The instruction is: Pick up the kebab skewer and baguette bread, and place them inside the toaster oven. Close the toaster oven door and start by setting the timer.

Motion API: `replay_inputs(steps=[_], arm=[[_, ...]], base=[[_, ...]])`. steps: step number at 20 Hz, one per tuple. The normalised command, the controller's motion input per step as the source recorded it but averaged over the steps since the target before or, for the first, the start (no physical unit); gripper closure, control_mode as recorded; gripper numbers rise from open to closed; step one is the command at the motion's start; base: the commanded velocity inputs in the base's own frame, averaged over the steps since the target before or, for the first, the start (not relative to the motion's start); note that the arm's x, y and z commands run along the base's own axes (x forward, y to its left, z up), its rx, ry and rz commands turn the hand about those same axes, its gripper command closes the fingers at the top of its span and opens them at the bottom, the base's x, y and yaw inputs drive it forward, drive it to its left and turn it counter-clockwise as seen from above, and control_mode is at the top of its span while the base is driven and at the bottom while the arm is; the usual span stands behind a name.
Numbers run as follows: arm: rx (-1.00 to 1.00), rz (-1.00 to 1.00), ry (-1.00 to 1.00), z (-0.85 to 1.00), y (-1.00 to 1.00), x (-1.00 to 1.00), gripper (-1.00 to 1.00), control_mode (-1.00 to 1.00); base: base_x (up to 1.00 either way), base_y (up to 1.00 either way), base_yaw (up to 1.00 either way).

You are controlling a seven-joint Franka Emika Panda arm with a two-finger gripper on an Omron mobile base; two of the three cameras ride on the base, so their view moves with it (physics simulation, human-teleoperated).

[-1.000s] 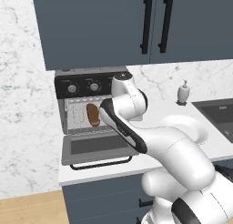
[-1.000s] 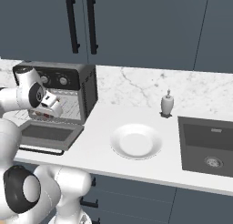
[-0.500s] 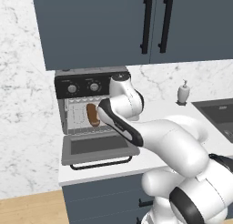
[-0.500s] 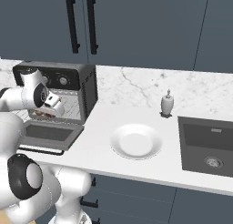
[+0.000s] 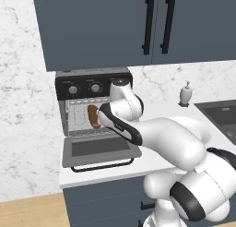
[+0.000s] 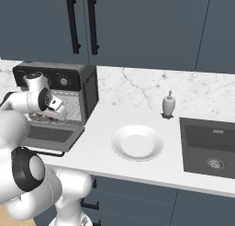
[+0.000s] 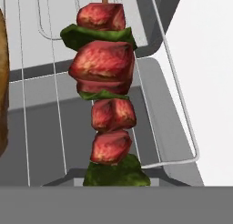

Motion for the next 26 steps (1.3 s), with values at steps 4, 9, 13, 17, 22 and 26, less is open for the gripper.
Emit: replay_inputs(steps=[4, 9, 13, 17, 22, 26], arm=[[0.00, 0.02, 0.00, -0.22, 0.00, 0.00, 1.00, -1.00], [0.00, 0.02, 0.00, -0.11, 0.00, 0.00, 1.00, -1.00], [0.00, 0.01, 0.00, 0.03, 0.03, 0.00, 1.00, -1.00], [0.00, 0.00, -0.01, 0.11, 0.08, 0.03, 1.00, -1.00], [0.00, 0.00, 0.00, 0.04, 0.04, 0.27, 1.00, -1.00], [0.00, 0.00, 0.00, 0.00, 0.06, 0.41, 1.00, -1.00]], base=[[0.00, 0.00, 0.00], [0.00, 0.00, 0.00], [0.00, 0.00, 0.00], [0.00, 0.00, 0.00], [0.00, 0.00, 0.00], [0.00, 0.00, 0.00]])
